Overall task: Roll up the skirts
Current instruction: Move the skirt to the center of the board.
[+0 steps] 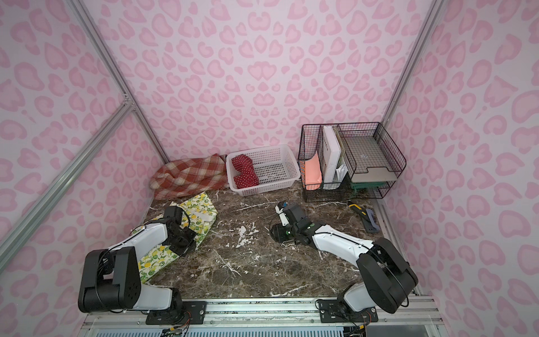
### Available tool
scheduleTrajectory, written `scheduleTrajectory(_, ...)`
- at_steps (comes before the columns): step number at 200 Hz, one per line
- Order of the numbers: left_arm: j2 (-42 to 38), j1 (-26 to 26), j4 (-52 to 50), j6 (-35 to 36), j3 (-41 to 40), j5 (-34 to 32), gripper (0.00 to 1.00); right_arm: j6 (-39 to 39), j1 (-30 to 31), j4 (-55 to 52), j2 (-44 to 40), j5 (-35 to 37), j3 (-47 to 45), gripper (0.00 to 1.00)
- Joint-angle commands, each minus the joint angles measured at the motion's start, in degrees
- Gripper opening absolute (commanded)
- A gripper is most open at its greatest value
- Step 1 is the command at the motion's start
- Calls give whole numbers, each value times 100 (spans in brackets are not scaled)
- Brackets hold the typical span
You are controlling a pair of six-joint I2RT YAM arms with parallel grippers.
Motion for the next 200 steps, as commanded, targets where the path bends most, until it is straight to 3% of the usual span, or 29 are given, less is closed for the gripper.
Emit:
scheduleTrajectory(1, 87, -33, 151, 40, -92, -71, 0, -49, -6, -29, -48, 74, -32, 58)
scheduleTrajectory(22, -157, -248, 132, -47, -72, -68, 0, -53, -14, -28, -72, 77, -69, 58)
scheduleTrajectory(43, -402, -924, 17, -281, 92, -254, 0, -61, -44, -20, -111, 103, -91, 58)
scheduleTrajectory(87, -201, -3083, 116, -1289, 594, -552, 0, -113, -180, -96, -287, 152, -74, 58)
scheduleTrajectory(117, 489, -4668, 208, -1807, 1239, -514, 0, -145, -534, -293, -584, 206, -66, 58)
scheduleTrajectory(146, 1308, -5767, 873, -1849, 1925, -122, 0, -60, -1144, -523, -974, 410, -97, 57)
scheduleTrajectory(172, 1980, -6284, 1434, -1283, 2690, 595, 0, 54, -1694, -653, -1197, 442, -190, 58)
scheduleTrajectory(197, 2313, -6383, 1357, -708, 3149, 1238, 0, 122, -1834, -623, -1218, 472, -242, 59)
scheduleTrajectory(200, 2293, -6398, 1355, -689, 3140, 1242, 4, 127, -1834, -622, -1200, 459, -235, 59)
